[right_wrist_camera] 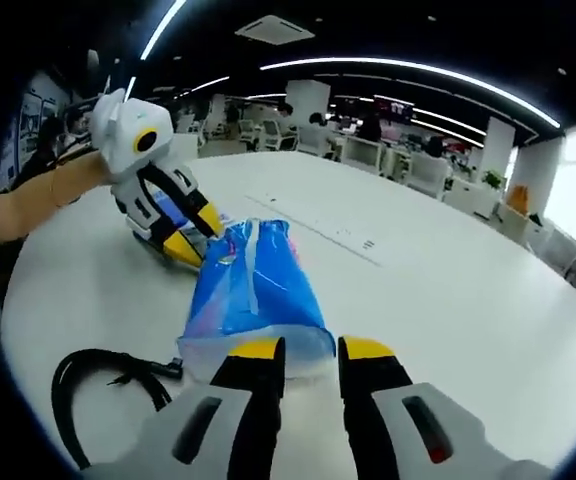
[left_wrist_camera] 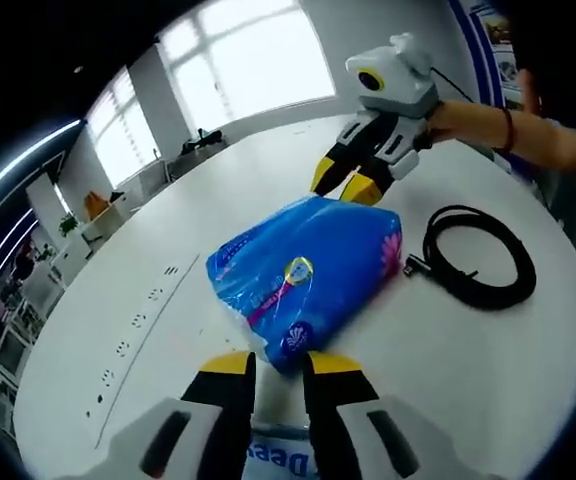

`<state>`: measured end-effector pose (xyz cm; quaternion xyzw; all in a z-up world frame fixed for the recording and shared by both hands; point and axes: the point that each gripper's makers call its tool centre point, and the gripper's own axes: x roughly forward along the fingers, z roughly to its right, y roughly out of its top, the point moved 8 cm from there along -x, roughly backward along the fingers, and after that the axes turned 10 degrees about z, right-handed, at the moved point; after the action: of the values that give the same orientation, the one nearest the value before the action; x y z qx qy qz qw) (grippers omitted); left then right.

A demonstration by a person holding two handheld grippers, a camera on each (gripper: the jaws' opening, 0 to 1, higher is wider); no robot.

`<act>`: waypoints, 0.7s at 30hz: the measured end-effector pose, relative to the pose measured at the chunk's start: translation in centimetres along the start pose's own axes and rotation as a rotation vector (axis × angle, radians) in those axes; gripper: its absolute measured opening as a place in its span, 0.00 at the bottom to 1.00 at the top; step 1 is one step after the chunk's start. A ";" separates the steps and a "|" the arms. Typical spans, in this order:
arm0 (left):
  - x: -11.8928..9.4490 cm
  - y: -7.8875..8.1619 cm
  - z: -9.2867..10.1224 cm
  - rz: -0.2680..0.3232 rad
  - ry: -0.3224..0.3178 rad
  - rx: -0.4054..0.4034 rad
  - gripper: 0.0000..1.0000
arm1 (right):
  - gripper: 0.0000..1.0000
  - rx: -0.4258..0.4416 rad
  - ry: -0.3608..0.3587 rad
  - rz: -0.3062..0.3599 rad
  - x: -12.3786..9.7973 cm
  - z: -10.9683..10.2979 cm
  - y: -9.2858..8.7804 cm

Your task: Arrange the tabletop items into an orderly group along one side of the table until the central work area is clear of visible clutter.

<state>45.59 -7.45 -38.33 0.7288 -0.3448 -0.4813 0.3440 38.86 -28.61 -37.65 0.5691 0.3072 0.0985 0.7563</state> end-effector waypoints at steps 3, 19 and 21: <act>0.0 -0.1 0.0 0.003 -0.006 0.001 0.16 | 0.09 -0.009 0.004 0.008 0.3 0.1 0.0; -0.4 -0.4 -0.4 0.017 0.027 -0.007 0.00 | 0.00 -0.036 -0.041 -0.032 0.3 0.5 -0.1; -0.5 -0.5 -0.3 0.022 0.025 -0.019 0.00 | 0.00 -0.049 -0.046 -0.035 0.3 0.5 0.0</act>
<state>45.83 -6.77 -38.41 0.7277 -0.3438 -0.4715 0.3604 39.37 -28.84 -37.68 0.5471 0.2970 0.0796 0.7786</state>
